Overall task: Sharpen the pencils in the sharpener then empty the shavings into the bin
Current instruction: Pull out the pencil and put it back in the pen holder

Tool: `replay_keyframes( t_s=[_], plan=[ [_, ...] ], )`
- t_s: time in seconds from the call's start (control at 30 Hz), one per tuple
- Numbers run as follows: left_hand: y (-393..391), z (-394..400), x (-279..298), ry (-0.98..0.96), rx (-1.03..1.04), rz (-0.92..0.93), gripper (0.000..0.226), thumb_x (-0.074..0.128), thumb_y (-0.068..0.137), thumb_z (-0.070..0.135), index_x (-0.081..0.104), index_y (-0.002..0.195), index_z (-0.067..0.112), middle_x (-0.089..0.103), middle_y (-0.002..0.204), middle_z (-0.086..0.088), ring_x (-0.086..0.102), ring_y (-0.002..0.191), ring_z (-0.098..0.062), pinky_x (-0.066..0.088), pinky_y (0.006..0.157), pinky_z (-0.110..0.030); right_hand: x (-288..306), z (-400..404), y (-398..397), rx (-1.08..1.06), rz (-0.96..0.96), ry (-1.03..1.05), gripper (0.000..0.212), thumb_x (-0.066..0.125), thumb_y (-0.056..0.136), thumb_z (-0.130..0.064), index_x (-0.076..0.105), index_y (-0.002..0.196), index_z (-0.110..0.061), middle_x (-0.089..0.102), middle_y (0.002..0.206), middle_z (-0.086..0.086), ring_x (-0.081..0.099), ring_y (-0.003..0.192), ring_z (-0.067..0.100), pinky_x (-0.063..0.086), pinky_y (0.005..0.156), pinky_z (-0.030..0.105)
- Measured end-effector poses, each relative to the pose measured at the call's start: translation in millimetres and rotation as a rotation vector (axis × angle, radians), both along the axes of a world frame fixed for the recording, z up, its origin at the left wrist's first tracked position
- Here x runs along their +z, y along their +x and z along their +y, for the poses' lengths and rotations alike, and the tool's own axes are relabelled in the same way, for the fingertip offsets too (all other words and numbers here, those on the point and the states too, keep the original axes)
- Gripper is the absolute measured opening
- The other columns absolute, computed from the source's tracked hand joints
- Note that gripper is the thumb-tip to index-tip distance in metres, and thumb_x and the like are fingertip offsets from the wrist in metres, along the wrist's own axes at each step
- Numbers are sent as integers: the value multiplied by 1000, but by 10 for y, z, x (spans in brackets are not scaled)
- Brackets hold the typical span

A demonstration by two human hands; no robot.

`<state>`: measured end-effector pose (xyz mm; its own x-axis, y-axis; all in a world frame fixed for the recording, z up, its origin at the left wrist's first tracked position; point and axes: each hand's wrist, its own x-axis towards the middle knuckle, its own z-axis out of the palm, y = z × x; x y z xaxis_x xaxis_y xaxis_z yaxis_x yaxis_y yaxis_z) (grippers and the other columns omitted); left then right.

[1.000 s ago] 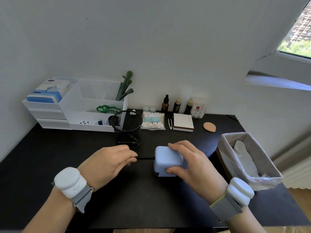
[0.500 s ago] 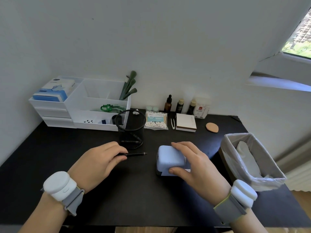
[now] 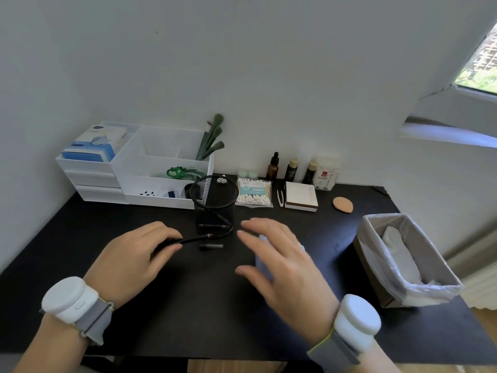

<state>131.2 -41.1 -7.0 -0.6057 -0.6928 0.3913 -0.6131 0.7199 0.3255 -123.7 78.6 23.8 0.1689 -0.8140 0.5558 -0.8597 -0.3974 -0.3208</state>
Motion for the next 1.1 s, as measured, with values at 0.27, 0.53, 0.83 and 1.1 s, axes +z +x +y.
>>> replay_keyframes(
  t_s=[0.27, 0.53, 0.83, 1.1],
  plan=[
    [141, 15, 26, 2, 49, 11, 32, 45, 89, 49, 67, 100, 29, 58, 87, 20, 60, 75, -2, 53, 65, -25, -254, -257, 433, -18, 201, 177, 42, 74, 78, -6, 63, 119, -4, 62, 118, 10, 61, 103, 25, 53, 88, 30],
    [205, 32, 1, 16, 61, 9, 31, 44, 89, 49, 66, 102, 31, 57, 88, 22, 60, 77, -1, 53, 65, -25, -285, -451, 655, -63, 422, 369, 44, 39, 92, 4, 38, 136, 6, 45, 126, 22, 45, 111, 37, 44, 95, 44],
    [149, 18, 11, 7, 34, -15, 32, 42, 90, 49, 66, 102, 31, 58, 89, 21, 59, 77, 1, 53, 66, -23, -450, -546, 681, -152, 515, 306, 31, 74, 70, -11, 68, 99, -3, 61, 86, 10, 58, 76, 26, 49, 62, 32],
    [110, 10, 27, 1, 35, -17, 35, 41, 89, 50, 67, 103, 30, 59, 89, 20, 59, 77, -1, 53, 66, -24, -412, -618, 785, -276, 425, 340, 28, 86, 46, -13, 60, 58, -16, 55, 58, 2, 55, 55, 21, 41, 46, 24]
  ],
)
